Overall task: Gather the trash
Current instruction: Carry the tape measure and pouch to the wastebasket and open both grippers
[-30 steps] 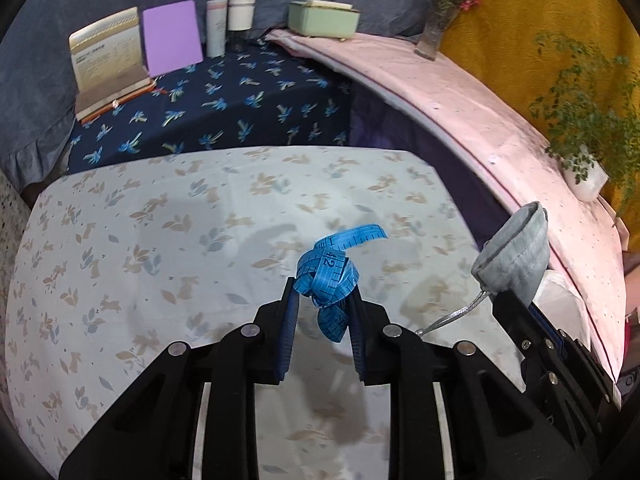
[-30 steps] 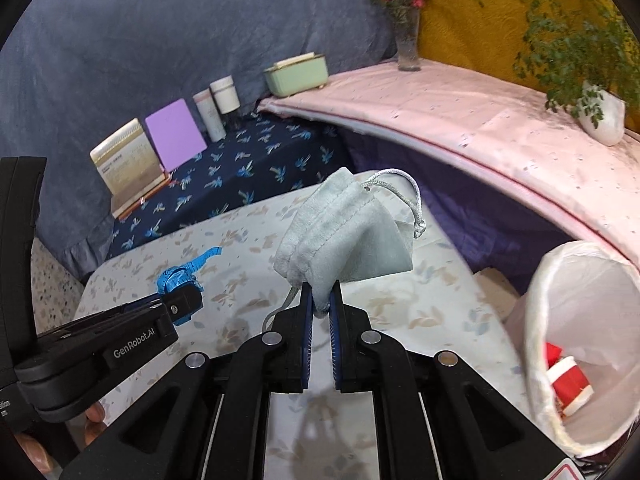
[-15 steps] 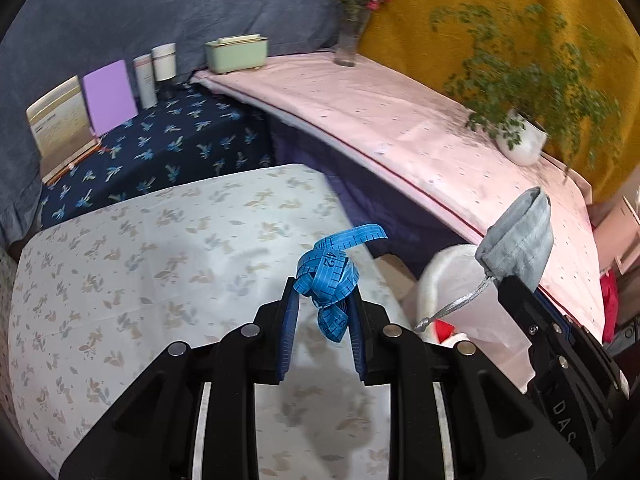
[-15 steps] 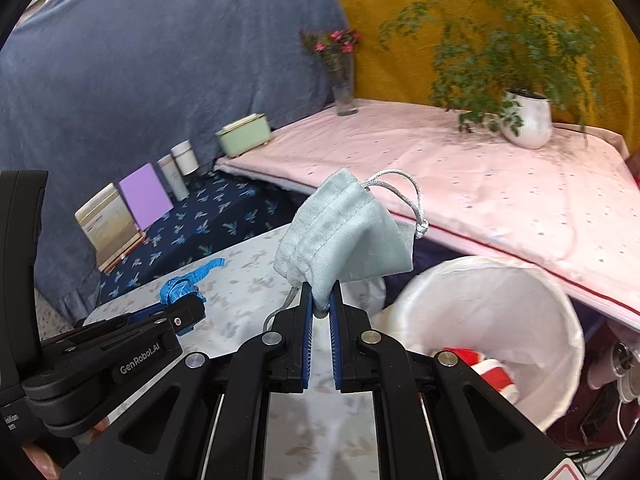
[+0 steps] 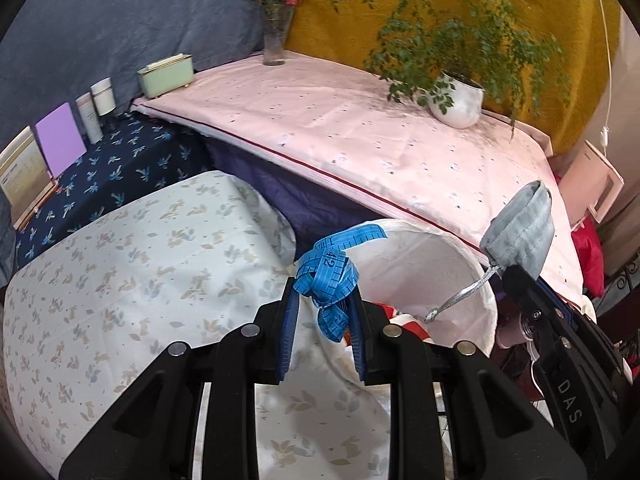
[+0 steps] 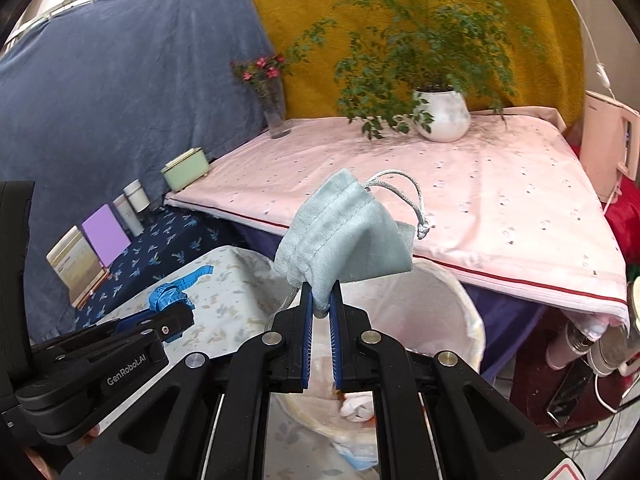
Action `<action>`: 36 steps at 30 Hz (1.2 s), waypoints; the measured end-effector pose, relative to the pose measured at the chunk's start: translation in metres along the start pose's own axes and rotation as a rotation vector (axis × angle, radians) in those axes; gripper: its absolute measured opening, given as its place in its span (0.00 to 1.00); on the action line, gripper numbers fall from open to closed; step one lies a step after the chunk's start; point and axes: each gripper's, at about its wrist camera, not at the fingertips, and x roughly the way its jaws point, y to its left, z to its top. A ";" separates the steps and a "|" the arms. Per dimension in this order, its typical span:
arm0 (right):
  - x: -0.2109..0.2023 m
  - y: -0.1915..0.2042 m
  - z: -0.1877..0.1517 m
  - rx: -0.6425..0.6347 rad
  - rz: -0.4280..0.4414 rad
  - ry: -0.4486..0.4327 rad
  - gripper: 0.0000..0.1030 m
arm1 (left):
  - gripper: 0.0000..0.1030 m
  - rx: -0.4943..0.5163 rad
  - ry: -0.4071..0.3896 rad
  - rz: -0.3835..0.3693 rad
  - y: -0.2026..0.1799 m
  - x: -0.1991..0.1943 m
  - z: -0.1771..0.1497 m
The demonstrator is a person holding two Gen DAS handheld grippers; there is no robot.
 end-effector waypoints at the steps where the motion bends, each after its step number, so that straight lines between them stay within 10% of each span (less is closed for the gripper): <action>1: -0.002 -0.005 -0.001 0.005 -0.005 -0.001 0.07 | 0.22 0.010 0.002 -0.003 -0.005 0.001 0.000; 36: 0.006 -0.041 0.001 0.047 -0.036 0.005 0.22 | 0.40 0.052 0.025 -0.008 -0.038 0.021 0.001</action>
